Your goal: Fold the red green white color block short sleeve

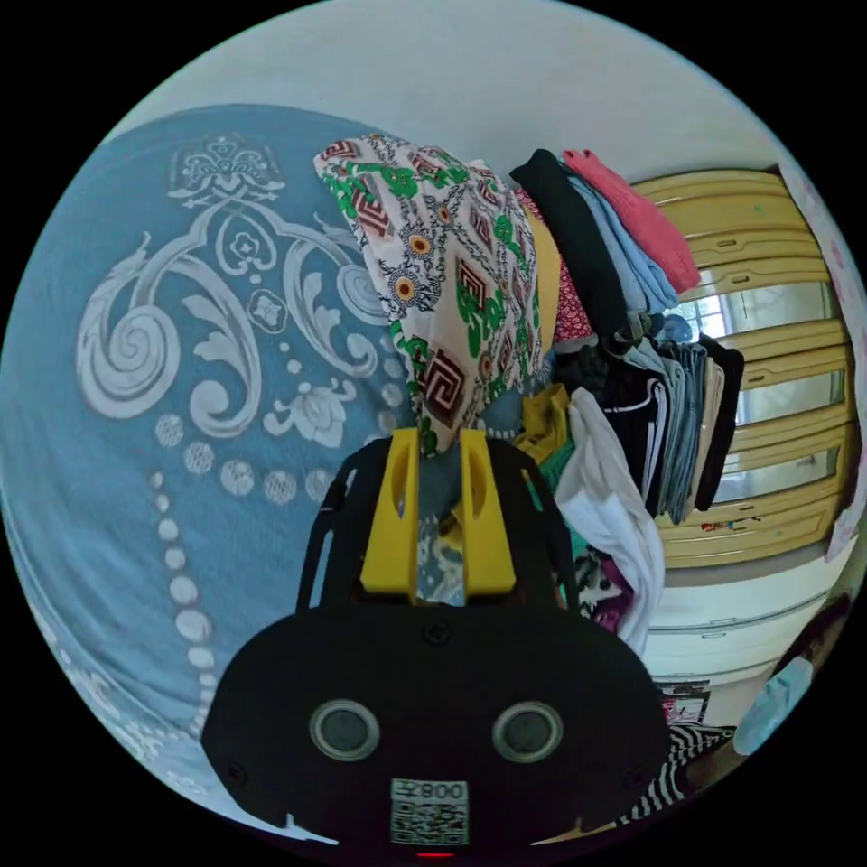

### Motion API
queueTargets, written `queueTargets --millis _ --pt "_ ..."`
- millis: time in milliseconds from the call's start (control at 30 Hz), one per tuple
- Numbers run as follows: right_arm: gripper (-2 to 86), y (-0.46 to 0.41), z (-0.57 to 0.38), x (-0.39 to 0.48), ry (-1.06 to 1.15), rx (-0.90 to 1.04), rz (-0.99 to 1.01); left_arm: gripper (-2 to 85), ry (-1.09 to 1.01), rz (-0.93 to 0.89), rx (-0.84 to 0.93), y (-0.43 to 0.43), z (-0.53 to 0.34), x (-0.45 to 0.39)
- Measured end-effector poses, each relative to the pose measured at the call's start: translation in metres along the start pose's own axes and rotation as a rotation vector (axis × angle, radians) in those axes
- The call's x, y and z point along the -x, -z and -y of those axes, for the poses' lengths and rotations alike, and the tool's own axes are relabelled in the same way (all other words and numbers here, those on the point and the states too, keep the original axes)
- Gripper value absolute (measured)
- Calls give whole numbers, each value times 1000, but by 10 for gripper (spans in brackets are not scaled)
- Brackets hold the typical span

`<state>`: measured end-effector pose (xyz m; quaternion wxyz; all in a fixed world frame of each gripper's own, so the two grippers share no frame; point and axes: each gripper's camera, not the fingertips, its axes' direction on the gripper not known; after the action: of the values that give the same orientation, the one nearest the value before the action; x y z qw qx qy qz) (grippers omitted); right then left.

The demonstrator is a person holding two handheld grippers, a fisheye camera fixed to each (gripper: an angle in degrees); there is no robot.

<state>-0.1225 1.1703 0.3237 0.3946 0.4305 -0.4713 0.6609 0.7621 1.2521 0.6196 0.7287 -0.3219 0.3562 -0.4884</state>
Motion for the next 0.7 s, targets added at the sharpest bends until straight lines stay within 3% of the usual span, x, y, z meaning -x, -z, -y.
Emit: queueTargets --millis 200,400,700 --pt "0 -37 3 20 17 25 -4 14 -52 -82 -48 53 -3 -29" --pt "1 -61 3 44 41 -17 8 9 -85 -122 -139 186 -48 -70" --pt "16 -93 3 89 8 52 45 9 38 -32 -157 374 -245 -116"
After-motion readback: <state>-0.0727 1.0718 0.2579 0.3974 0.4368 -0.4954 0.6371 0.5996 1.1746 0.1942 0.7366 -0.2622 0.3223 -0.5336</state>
